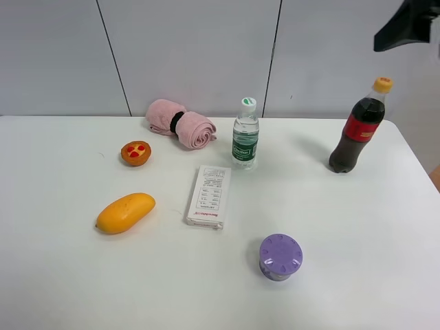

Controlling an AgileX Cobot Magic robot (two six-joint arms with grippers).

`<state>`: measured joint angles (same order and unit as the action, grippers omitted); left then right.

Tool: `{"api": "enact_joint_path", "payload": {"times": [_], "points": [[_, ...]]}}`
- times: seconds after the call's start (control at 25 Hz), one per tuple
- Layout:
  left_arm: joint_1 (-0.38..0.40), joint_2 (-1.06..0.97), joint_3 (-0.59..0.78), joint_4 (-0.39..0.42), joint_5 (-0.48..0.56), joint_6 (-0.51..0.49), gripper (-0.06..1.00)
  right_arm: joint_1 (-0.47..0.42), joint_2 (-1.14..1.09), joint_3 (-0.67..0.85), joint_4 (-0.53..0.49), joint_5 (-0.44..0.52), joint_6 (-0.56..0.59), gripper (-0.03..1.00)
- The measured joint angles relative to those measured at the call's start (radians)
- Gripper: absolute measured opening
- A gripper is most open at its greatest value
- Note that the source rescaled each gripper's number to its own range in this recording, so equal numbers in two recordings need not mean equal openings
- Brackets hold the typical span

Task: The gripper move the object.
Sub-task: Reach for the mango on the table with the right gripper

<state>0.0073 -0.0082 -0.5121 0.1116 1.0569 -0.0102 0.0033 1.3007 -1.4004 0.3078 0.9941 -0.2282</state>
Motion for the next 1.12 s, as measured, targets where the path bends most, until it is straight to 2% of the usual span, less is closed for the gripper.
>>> {"api": "enact_joint_path", "payload": {"times": [0.2,0.24,0.48,0.72,0.92,1.12], "points": [[0.0,0.0,0.0,-0.001,0.0,0.0,1.0,0.157,0.136,-0.137,0.012,0.002,-0.018,0.97],[0.0,0.0,0.0,-0.001,0.0,0.0,1.0,0.157,0.136,-0.137,0.012,0.002,-0.018,0.97],[0.0,0.0,0.0,-0.001,0.0,0.0,1.0,0.415,0.272,-0.287,0.018,0.041,0.002,0.91],[0.0,0.0,0.0,-0.001,0.0,0.0,1.0,0.629,0.385,-0.31,0.005,0.088,0.004,0.9],[0.0,0.0,0.0,-0.001,0.0,0.0,1.0,0.761,0.47,-0.31,-0.037,0.117,0.0,0.9],[0.0,0.0,0.0,-0.001,0.0,0.0,1.0,0.862,0.554,-0.31,-0.041,0.111,-0.107,0.9]]}}
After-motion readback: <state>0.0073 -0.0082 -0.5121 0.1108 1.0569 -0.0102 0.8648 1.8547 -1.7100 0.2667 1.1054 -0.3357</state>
